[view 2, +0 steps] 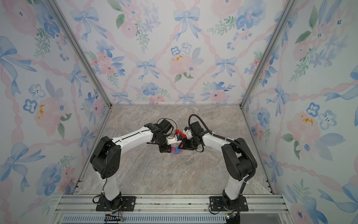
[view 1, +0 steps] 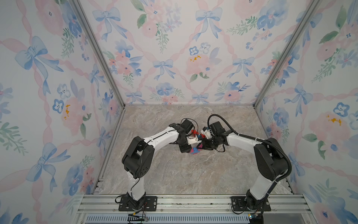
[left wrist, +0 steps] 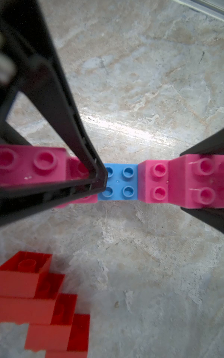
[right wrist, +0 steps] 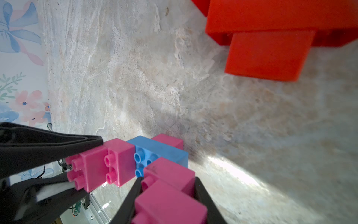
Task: Assemble the letter v with lego
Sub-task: Assemble the lego brick with the lego brick.
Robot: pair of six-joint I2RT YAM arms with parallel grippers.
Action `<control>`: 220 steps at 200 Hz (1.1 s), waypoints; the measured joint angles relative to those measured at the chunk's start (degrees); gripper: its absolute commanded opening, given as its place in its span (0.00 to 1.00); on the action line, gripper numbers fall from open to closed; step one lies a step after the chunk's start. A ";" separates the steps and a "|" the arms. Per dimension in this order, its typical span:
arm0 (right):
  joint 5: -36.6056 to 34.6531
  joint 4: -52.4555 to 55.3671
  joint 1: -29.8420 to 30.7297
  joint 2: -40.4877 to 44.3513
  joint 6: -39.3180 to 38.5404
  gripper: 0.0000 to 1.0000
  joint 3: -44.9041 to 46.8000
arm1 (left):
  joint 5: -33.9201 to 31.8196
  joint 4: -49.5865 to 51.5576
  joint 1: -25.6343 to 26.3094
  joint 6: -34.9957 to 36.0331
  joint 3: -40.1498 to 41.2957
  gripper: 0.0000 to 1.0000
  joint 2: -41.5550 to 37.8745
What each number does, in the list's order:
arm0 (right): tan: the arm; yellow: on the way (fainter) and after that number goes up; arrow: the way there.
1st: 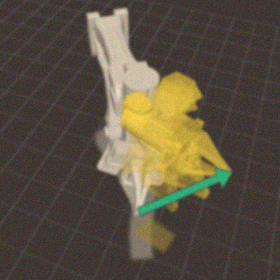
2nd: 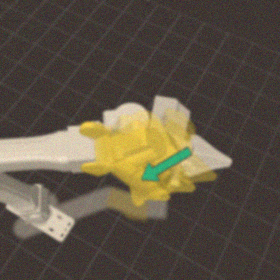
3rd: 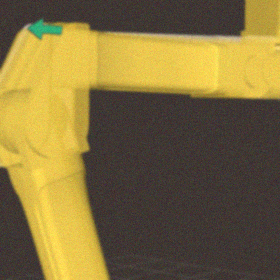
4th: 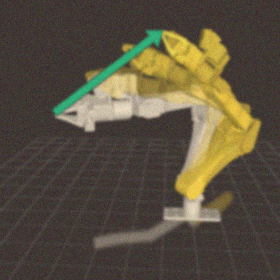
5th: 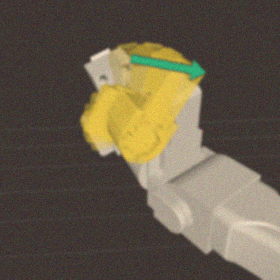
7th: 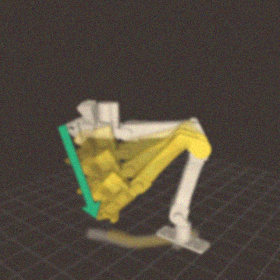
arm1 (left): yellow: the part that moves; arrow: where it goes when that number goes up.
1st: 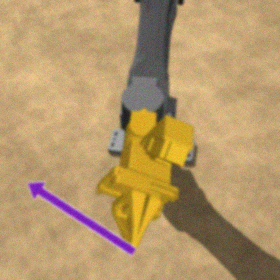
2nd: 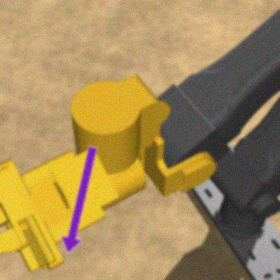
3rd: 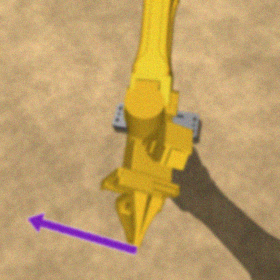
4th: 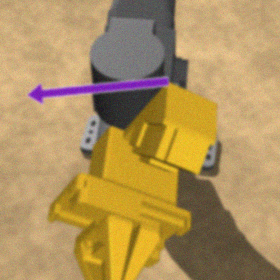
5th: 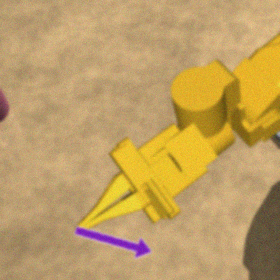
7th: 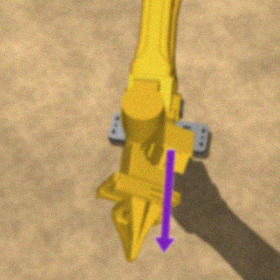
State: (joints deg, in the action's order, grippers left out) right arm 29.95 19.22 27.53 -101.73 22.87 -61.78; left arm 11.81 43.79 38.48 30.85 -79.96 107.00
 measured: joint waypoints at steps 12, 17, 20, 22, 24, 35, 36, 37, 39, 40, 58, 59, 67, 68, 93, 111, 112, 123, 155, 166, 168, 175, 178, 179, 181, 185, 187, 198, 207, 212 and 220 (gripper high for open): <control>0.00 0.00 0.00 0.00 -0.02 0.38 0.00 | -0.11 0.02 0.11 0.00 0.00 0.00 0.07; 0.00 0.00 0.00 0.00 0.00 0.38 0.00 | -0.17 0.00 0.11 0.00 0.02 0.00 0.09; 0.00 0.00 0.00 0.00 0.00 0.38 0.00 | -0.22 0.00 0.13 0.00 0.02 0.00 0.09; 0.00 0.00 0.00 0.00 -0.02 0.38 0.00 | -0.22 0.00 0.13 0.00 0.02 0.00 0.11; 0.00 0.00 0.00 0.00 -0.02 0.38 0.00 | -0.24 0.00 0.13 0.00 0.02 0.00 0.11; 0.00 -0.02 0.00 0.00 -0.02 0.38 0.00 | -0.28 0.00 0.15 0.00 0.02 0.00 0.11; 0.00 -0.02 0.00 0.00 0.00 0.38 0.00 | -0.28 0.00 0.17 0.00 0.02 0.00 0.11; 0.00 -0.02 0.00 0.00 0.00 0.38 0.00 | -0.28 0.02 0.17 0.00 0.02 0.00 0.11; 0.00 -0.02 0.00 0.00 -0.02 0.38 0.00 | -0.31 0.00 0.17 0.00 0.02 0.00 0.11; 0.00 -0.02 0.00 0.00 -0.02 0.38 0.00 | -0.33 0.00 0.17 0.00 0.02 0.00 0.11; 0.02 -0.17 0.00 0.00 0.00 0.38 0.09 | -0.52 0.02 0.28 0.00 0.02 0.00 0.17; 0.02 -0.17 0.00 0.00 0.00 0.38 0.09 | -0.52 0.02 0.28 0.00 0.02 0.00 0.17; 0.04 -0.17 0.00 0.00 0.00 0.38 0.11 | -0.52 0.04 0.28 0.00 0.00 0.00 0.22; 0.04 -0.20 0.00 0.00 0.00 0.38 0.11 | -0.55 0.07 0.28 0.00 -0.02 0.00 0.22; 0.04 -0.20 0.00 0.00 0.00 0.40 0.11 | -1.05 0.50 0.57 0.00 -0.42 0.05 0.37; 0.00 -0.22 0.00 0.00 -0.07 0.46 0.11 | -1.60 0.68 0.87 -0.02 -0.57 0.45 0.37; -0.02 -0.20 0.00 0.00 -0.04 0.47 0.11 | -1.60 0.68 0.87 -0.02 -0.59 0.47 0.39; -0.13 -0.15 0.02 -0.07 -0.15 0.50 0.15 | -1.57 0.98 1.29 -0.09 -0.63 0.65 0.68; -1.31 0.87 -0.11 -0.07 -0.46 0.63 0.31 | -1.57 4.48 2.03 -0.17 -1.53 0.95 1.70; -1.38 1.16 -0.11 0.00 -0.61 0.67 0.31 | -1.51 5.42 1.99 -0.55 -3.17 0.97 1.64; -1.36 1.25 -0.11 0.02 -0.50 0.68 0.31 | -1.51 5.42 1.99 -0.35 -3.54 0.97 1.57; -1.49 1.73 -0.13 0.22 -0.57 0.71 0.31 | -1.36 5.60 1.99 -0.39 -4.81 0.98 1.27; -1.44 1.92 -0.13 0.28 -1.01 0.71 0.28 | -1.20 5.55 1.99 -0.48 -5.27 0.98 1.14; -1.46 2.05 -0.13 0.35 -1.05 0.72 0.28 | -1.14 5.53 1.99 -0.50 -5.40 0.98 1.09; -1.53 2.21 -0.13 0.48 -1.01 0.72 0.28 | -1.11 5.51 1.99 -0.46 -5.81 0.98 0.87; -1.57 2.75 -0.17 0.74 -1.49 0.74 0.24 | -0.85 5.46 1.99 -0.46 -6.56 0.98 0.52; -1.64 3.17 -0.20 0.96 -1.49 0.75 0.17 | -0.74 5.40 1.99 -0.61 -6.93 0.98 0.20; -1.92 5.33 -0.72 2.16 -2.89 0.79 -0.20 | -0.24 4.90 1.90 -1.57 -8.39 0.98 -1.51; -2.27 7.58 -1.46 3.91 -4.33 0.83 -0.61 | 0.20 4.20 1.68 -2.75 -9.05 0.98 -3.45; -2.54 8.96 -2.08 4.98 -5.73 0.84 -0.83 | 0.33 3.69 1.51 -3.48 -9.09 0.98 -4.66; -3.06 11.52 -3.45 6.88 -7.76 0.84 -1.57 | 0.52 2.89 1.05 -4.81 -8.83 0.98 -6.91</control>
State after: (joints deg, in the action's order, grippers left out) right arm 26.89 30.74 24.08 -94.85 15.11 -63.35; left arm 12.34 46.68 39.53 26.04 -88.79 100.09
